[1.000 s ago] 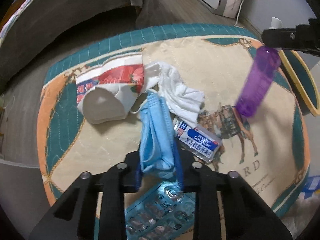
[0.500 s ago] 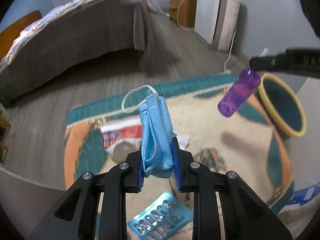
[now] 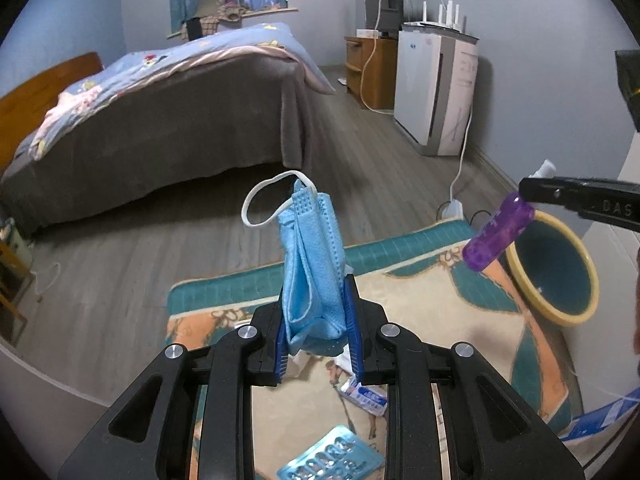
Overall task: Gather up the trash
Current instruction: 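Carry the bottle and mask over the teal bin and open both tools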
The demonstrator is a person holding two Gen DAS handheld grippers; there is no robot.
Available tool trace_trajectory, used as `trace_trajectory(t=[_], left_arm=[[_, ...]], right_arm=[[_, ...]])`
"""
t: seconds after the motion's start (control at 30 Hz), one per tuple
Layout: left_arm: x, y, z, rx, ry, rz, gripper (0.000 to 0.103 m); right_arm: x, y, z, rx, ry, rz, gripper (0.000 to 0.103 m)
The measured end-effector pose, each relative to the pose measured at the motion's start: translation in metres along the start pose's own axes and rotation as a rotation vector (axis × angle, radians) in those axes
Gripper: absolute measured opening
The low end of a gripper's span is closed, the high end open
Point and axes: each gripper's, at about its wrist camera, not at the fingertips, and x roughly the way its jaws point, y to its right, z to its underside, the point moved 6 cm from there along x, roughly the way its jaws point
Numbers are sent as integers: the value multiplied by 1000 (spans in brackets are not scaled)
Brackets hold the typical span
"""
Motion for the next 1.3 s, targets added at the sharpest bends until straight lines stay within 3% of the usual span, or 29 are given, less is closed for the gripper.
trace_trajectory(t=[0.2,0.5,0.73,1.3], left_arm=[[15,27,-2,-6,-32,72,25],[35,86,-1,70,-59,122,25],[49,126,5,137,-77,145,25],[66,182,9,220,-95,177,26]], right_arm=[[-10,29,4,10,4,50,22],[-19,65,13,11,8,89,22],[-24,95,18,37,20,115,22],[-21,163,24,116,1,208,22]])
